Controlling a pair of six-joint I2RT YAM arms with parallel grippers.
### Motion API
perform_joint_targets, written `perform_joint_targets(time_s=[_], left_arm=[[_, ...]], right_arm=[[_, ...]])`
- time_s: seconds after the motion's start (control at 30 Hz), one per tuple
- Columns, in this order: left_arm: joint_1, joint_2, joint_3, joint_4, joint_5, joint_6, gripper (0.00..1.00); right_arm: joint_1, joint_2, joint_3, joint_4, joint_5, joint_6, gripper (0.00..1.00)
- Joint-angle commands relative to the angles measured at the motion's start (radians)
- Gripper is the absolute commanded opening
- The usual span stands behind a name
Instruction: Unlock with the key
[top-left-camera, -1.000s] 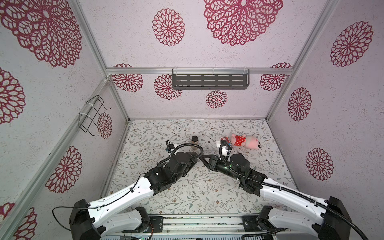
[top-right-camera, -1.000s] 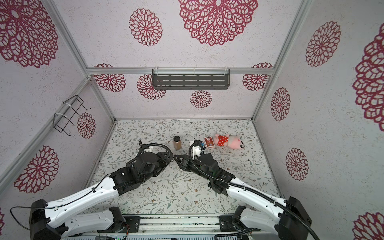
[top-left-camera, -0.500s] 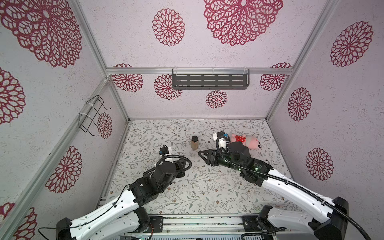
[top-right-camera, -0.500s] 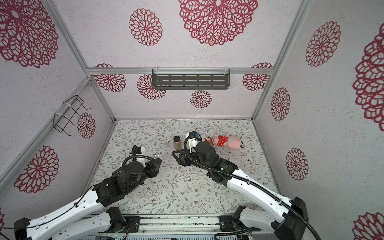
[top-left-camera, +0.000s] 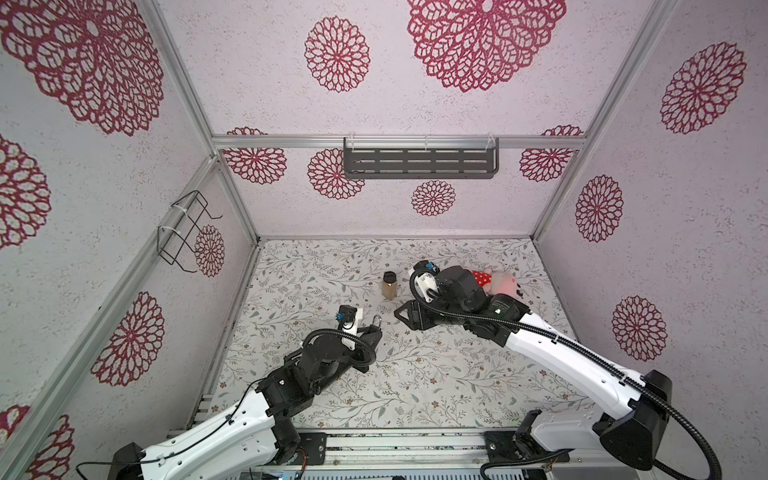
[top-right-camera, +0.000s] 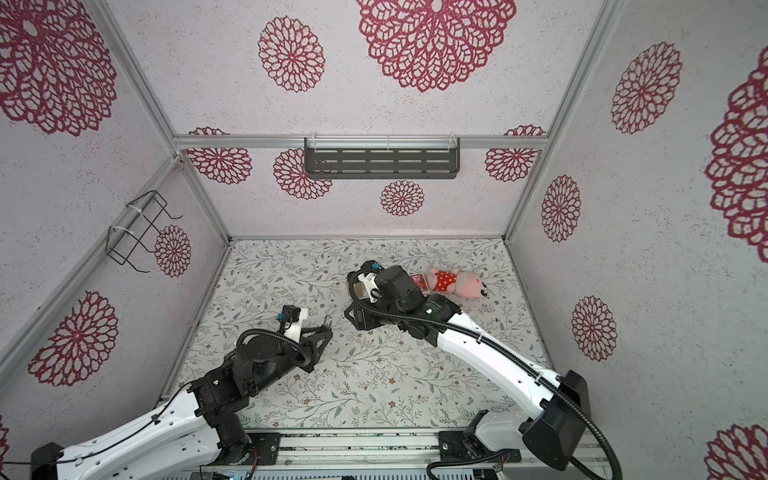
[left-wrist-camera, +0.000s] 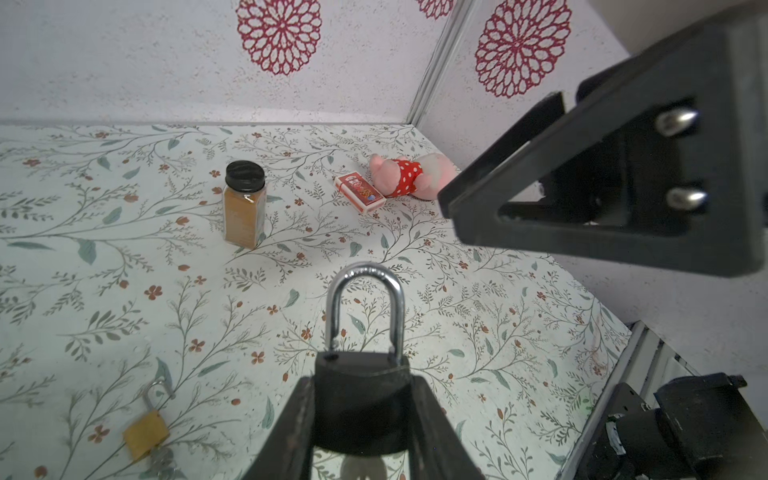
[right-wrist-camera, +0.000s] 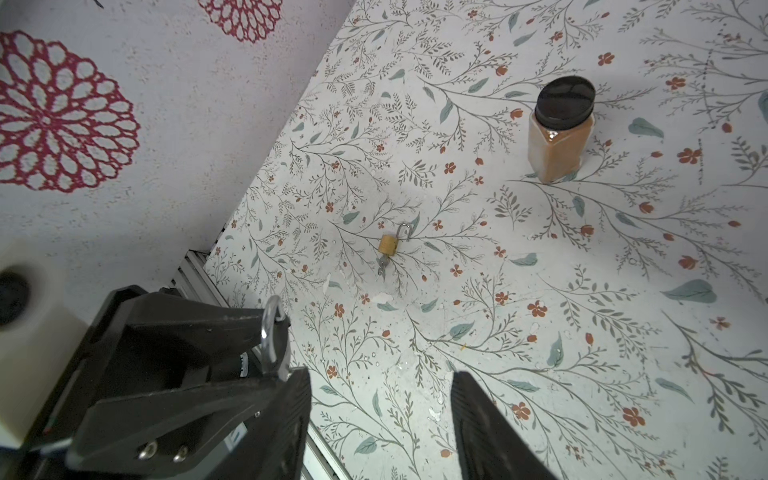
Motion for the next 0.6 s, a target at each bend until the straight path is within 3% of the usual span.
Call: perform_joint_targets(time_s=[0.0,0.4,0.57], left_arm=[[0.007,-0.004,-0.020,0.101,0.024,0.091,0.00],[0.008,-0.017,-0.074,0.152,0.029,0.139,0.00],[0.007,-0.027,-0.078,0.157,0.033,0.155,0.00]], right_arm=[[-0.005,0.003,0.055,-0.050,-0.014,-0.061,0.59],[-0.004,0.112,0.167,-0.064,-0.123,-0.082,0.64],[-0.007,0.187,0.252,-0.125,-0.102,-0.103,0.66]])
